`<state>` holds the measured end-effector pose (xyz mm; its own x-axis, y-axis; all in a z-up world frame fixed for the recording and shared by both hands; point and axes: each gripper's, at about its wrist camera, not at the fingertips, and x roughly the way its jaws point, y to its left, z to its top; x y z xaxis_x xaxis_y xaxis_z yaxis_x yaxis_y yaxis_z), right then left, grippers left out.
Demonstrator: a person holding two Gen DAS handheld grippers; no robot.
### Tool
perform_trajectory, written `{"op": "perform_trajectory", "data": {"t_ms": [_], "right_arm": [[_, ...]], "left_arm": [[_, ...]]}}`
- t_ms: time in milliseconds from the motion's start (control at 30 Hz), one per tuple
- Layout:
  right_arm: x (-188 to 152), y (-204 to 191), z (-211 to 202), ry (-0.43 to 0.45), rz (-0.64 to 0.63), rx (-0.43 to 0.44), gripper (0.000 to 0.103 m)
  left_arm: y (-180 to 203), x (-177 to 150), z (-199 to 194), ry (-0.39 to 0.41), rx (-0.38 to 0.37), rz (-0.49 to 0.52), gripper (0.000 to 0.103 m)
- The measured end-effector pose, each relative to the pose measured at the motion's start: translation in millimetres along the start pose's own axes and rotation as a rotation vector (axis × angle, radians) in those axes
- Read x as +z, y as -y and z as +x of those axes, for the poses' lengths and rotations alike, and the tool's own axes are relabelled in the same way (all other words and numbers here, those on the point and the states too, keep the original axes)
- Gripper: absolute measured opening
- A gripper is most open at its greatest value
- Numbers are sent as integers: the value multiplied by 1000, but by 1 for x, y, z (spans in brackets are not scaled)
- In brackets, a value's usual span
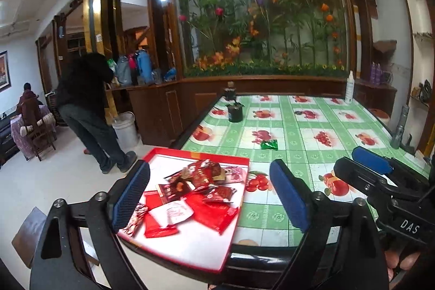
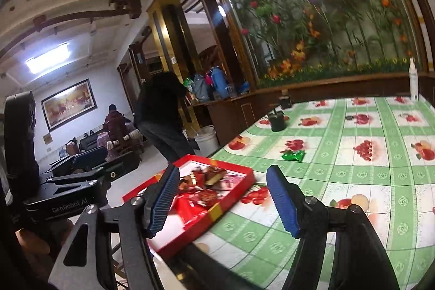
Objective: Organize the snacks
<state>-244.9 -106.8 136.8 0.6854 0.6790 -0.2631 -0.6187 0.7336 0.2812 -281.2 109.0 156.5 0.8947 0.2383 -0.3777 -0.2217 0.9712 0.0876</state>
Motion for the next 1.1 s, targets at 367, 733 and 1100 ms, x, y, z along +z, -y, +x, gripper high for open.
{"op": "perform_trajectory", "data": {"t_ms": [367, 733, 1100], "right_arm": [[-10, -63, -30, 24, -92, 32, 75], [-24, -76, 16, -65, -139, 51, 75], [-30, -85, 35, -100, -154, 37, 75]], "left_arm": [[-48, -19, -30, 33, 86, -61, 102], [-71, -30, -6, -10, 108, -124, 102], [-83, -32, -10, 36, 20, -169, 102]]}}
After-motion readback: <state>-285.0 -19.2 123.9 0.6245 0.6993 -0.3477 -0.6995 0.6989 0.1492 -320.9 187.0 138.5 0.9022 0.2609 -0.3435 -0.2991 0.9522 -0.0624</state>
